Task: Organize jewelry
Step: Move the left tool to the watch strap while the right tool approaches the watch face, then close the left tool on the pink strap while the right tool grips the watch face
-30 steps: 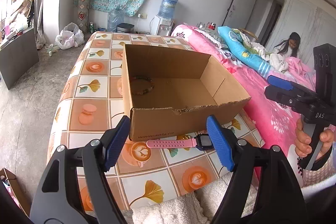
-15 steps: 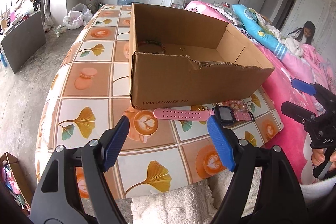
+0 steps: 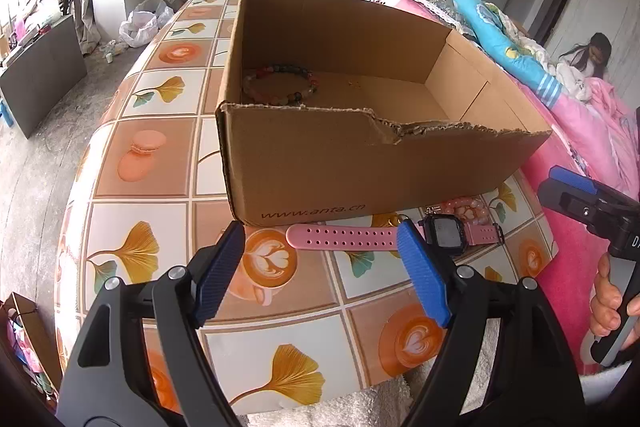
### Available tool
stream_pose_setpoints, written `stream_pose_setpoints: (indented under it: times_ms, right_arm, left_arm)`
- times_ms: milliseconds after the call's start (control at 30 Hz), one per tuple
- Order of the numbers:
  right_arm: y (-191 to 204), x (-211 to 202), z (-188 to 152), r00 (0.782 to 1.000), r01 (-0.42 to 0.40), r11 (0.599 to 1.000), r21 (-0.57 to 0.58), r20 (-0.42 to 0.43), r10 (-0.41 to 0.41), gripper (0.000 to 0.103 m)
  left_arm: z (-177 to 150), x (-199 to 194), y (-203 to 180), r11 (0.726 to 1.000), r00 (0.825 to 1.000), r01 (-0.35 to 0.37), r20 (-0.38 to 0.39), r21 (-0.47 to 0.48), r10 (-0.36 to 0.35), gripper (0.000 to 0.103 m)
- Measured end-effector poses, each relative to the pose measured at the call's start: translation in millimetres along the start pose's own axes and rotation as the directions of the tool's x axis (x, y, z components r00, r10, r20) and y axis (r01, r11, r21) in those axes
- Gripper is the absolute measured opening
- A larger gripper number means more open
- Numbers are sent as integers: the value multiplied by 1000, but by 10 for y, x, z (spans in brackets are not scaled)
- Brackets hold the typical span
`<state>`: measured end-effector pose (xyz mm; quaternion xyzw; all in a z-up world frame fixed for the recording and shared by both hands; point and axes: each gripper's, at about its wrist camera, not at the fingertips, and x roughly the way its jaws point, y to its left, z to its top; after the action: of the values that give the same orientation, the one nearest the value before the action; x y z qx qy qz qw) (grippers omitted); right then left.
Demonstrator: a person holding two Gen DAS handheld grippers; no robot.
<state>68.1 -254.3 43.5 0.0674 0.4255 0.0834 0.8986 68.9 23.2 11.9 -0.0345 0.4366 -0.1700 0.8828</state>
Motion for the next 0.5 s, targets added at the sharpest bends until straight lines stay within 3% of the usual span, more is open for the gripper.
stream_pose_setpoints:
  times_ms: [67,133,300,500]
  right_arm:
    - [-22,58,30,1000,-12,1000,5,-14,12,86]
    - [-34,127,44,999,-27,1000,14,-39,27,74]
    - [-92,222,80,997,-41,998,40,-58,44,55]
    - [-234,286,160,996,-61,994,90,-53,66,47]
  left_arm:
    - [20,36,-19,1000,1000,5,-5,9,-4,74]
    - [27,75,-44,1000,1000,8,-13,20,-8,75]
    - [51,151,-119,999,1000,8,-23,45,-7,75]
    - [110,211,-153,999,1000,12,-28,48,-10,75]
